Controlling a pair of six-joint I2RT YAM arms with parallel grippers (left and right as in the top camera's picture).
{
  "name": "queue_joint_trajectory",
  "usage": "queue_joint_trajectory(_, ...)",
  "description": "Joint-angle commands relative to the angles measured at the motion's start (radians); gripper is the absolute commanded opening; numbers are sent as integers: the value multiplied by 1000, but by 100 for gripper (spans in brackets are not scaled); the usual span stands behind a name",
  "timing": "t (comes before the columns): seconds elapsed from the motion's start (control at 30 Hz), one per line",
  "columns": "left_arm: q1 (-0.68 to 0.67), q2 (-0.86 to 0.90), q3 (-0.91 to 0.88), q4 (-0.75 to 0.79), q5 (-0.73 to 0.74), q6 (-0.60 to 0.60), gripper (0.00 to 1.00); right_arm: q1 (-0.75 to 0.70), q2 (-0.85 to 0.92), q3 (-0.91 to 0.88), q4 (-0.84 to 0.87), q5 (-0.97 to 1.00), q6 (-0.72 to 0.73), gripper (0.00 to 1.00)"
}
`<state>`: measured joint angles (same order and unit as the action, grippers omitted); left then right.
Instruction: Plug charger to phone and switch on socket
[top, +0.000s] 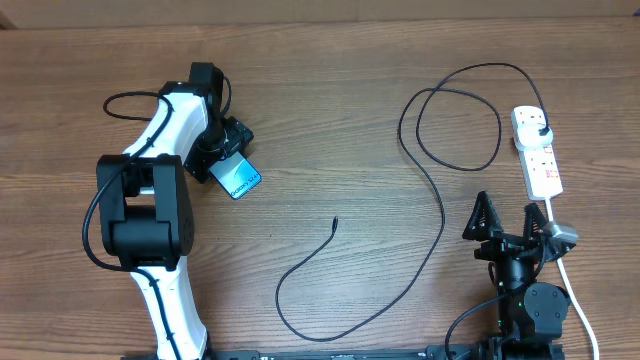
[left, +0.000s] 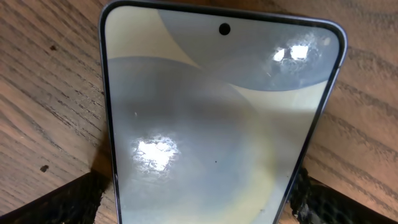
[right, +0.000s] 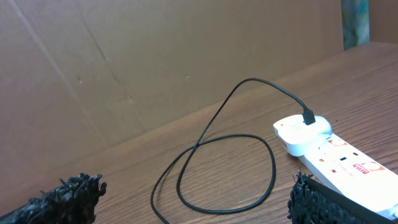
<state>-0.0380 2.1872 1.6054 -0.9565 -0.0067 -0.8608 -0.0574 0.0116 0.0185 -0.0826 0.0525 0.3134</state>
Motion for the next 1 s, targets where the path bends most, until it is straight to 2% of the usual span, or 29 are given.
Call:
queue_joint_trajectory(0.0,-2,71,-31,31,81,15,100,-3,-8,-10,4,10,-8,100)
queue_joint_trajectory(0.97,-2,71,-31,34,85,16,84,-3,-8,-10,4,10,-7,100)
